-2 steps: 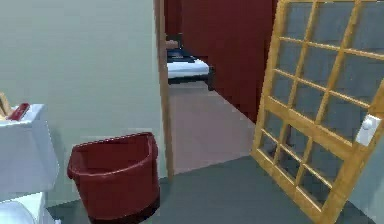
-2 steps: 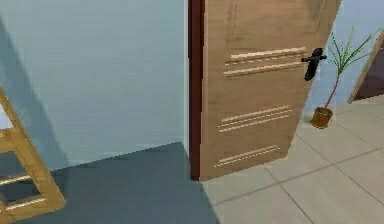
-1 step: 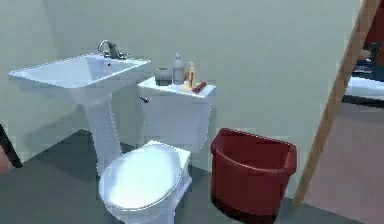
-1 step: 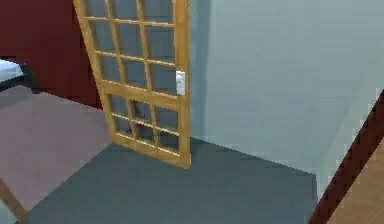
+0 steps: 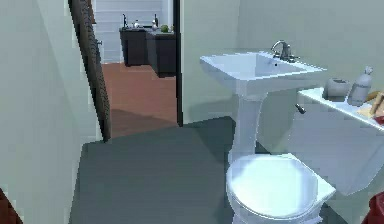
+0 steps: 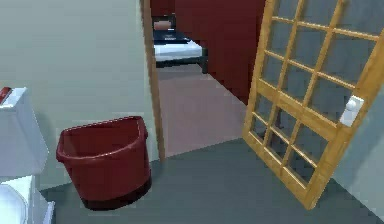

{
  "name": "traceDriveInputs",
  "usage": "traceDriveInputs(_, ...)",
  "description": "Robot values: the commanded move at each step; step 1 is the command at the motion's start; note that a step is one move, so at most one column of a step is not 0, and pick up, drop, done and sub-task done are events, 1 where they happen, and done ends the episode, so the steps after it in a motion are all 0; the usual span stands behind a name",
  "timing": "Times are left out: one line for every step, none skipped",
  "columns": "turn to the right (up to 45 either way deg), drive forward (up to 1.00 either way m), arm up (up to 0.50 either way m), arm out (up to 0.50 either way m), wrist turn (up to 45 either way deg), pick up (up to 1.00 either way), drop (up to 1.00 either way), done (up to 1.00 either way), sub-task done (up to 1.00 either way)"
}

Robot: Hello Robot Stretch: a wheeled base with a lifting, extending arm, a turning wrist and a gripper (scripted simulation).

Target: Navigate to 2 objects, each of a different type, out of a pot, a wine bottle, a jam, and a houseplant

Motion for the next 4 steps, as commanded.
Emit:
traceDriveInputs(-15.0,0.00,0.00,0.00,0.0,0.00,0.00,0.00,0.00)
traceDriveInputs(0.0,1.00,0.00,0.00,0.0,0.00,0.00,0.00,0.00)
traceDriveInputs(-3.0,0.00,0.00,0.00,0.0,0.00,0.00,0.00,0.00)
traceDriveInputs(0.0,1.00,0.00,0.00,0.0,0.00,0.00,0.00,0.00)
